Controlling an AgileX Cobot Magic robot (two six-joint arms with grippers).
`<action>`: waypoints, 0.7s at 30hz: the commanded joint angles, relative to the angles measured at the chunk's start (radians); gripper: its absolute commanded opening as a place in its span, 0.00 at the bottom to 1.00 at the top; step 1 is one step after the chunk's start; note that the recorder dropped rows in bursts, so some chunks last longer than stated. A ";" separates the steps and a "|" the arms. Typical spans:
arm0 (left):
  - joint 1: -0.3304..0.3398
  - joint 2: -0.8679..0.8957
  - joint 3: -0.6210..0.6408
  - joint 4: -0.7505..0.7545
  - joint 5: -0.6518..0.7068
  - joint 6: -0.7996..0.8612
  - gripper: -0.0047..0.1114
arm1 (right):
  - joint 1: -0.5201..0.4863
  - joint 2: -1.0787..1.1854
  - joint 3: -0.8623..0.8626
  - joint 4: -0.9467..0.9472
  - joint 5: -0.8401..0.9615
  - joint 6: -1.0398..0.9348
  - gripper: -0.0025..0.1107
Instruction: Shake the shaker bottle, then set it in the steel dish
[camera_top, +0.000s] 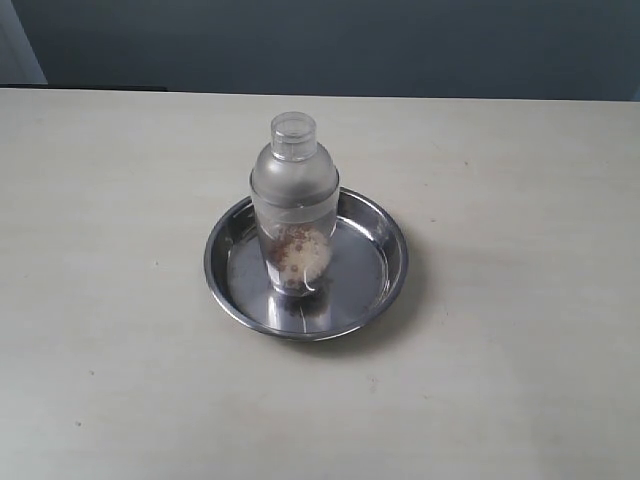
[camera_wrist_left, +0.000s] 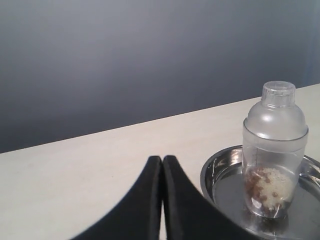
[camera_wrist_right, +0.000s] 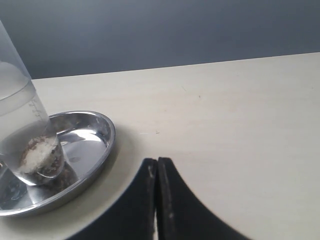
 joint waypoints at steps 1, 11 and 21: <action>0.027 -0.049 0.041 0.006 -0.014 -0.044 0.04 | 0.002 -0.004 0.001 -0.005 -0.010 -0.001 0.02; 0.138 -0.079 0.115 -0.036 -0.014 -0.052 0.04 | 0.002 -0.004 0.001 -0.005 -0.010 -0.001 0.02; 0.138 -0.079 0.214 -0.039 -0.012 -0.096 0.04 | 0.002 -0.004 0.001 -0.005 -0.010 -0.001 0.02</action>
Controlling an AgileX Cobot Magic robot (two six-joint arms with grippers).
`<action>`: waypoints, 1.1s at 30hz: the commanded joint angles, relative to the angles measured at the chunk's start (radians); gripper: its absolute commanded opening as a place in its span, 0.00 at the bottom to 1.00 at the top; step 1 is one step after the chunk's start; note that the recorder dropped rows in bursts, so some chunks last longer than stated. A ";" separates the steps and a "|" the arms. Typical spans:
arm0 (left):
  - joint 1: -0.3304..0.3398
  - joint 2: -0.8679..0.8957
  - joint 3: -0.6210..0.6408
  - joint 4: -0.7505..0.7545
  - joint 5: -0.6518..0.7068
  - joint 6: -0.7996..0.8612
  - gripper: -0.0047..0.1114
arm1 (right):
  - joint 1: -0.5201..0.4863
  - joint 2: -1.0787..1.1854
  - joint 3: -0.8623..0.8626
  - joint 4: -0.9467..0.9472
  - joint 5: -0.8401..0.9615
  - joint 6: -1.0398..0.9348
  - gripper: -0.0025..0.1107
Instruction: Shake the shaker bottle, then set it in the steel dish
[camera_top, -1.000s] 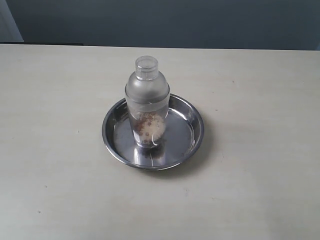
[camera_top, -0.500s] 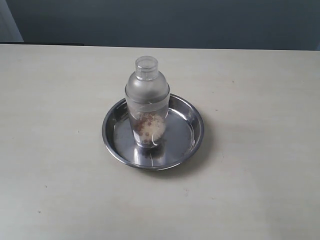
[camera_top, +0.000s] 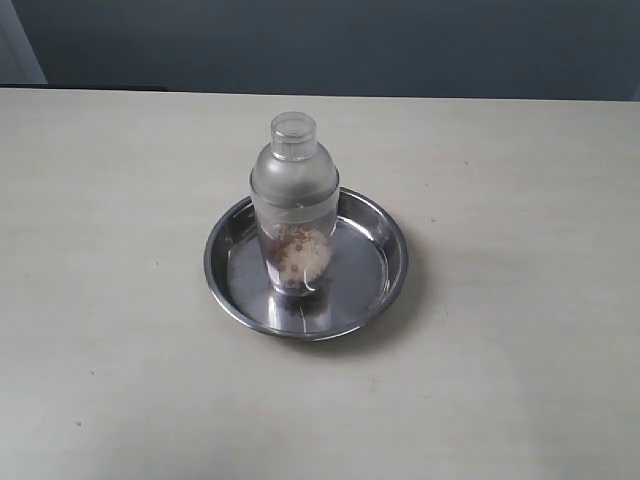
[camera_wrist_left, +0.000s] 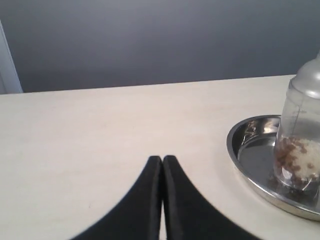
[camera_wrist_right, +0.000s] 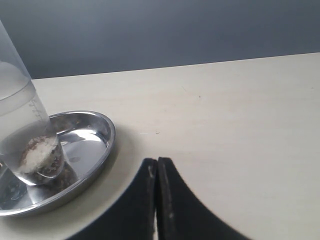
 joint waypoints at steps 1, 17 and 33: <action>0.003 -0.003 0.057 -0.010 -0.008 -0.042 0.04 | 0.002 -0.004 0.001 -0.005 -0.010 -0.001 0.02; 0.003 -0.003 0.071 -0.005 -0.108 -0.041 0.04 | 0.002 -0.004 0.001 -0.005 -0.010 -0.001 0.02; 0.003 -0.003 0.071 -0.002 -0.107 -0.037 0.04 | 0.002 -0.004 0.001 -0.005 -0.010 -0.001 0.02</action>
